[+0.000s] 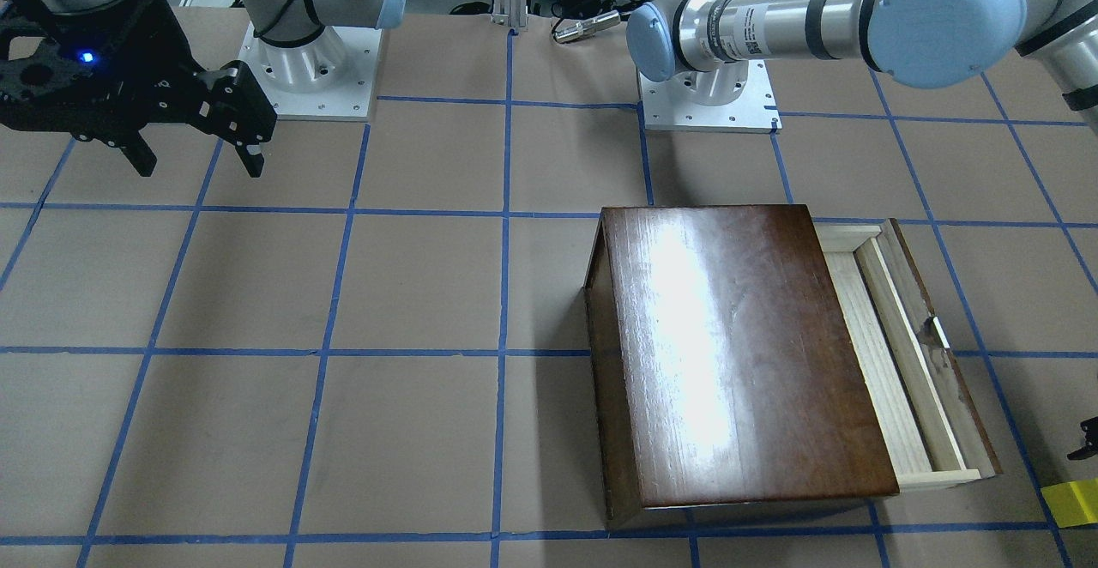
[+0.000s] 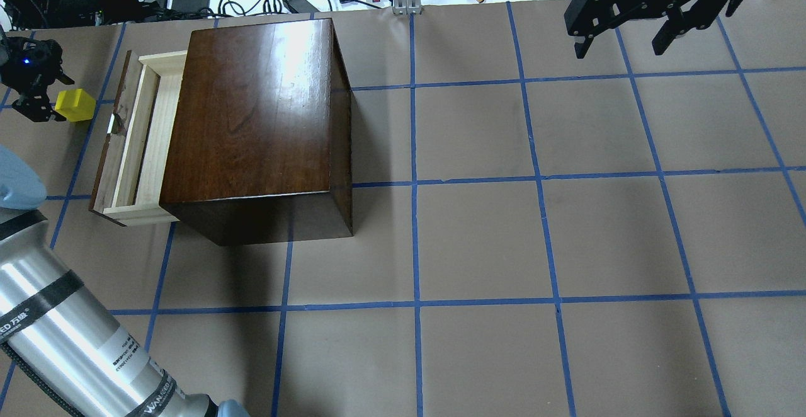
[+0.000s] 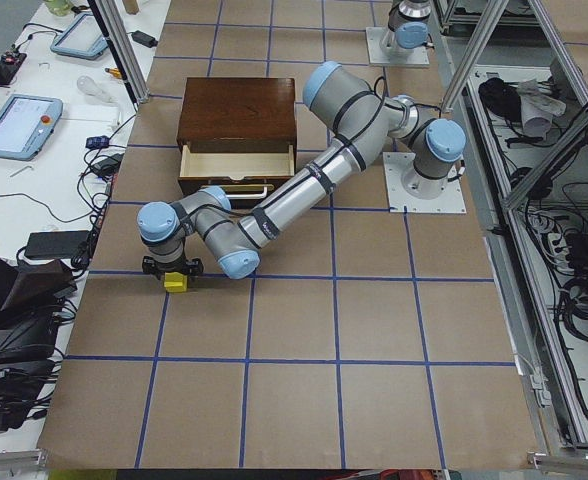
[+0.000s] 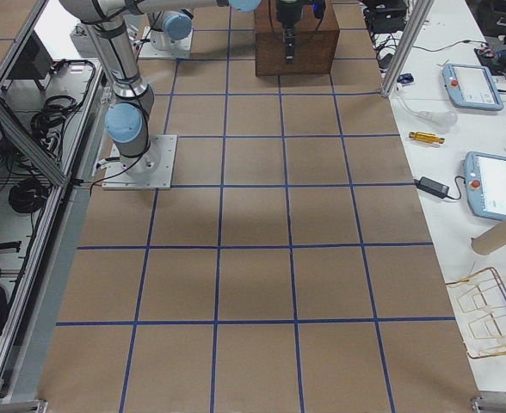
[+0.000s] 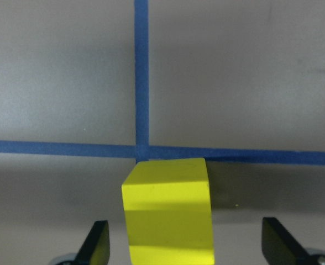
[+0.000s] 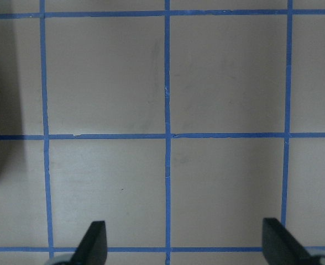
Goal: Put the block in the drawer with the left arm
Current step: 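Lower the left gripper and grasp the yellow cube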
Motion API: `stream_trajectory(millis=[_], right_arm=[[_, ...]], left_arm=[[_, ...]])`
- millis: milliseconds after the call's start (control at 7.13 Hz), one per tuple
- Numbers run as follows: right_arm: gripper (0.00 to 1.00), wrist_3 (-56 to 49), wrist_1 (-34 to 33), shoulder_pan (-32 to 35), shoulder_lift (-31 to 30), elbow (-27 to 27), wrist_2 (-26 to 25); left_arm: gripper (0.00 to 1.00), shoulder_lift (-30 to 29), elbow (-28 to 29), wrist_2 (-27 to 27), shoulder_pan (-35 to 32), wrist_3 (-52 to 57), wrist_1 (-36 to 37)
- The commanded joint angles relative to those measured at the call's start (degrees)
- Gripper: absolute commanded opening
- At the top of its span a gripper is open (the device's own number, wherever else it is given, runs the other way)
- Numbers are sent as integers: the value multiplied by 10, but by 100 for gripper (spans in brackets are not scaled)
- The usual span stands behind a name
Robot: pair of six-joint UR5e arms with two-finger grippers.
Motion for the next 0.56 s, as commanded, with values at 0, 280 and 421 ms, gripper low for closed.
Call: stream_trajectory(millis=[0, 280, 421], right_arm=[[100, 0, 0, 0, 0, 0, 0], [100, 0, 0, 0, 0, 0, 0], [100, 0, 0, -1, 0, 0, 0]], left_arm=[[96, -9, 2, -1, -1, 0, 0], [96, -13, 5, -1, -1, -2, 0], [96, -19, 9, -1, -1, -4, 0]])
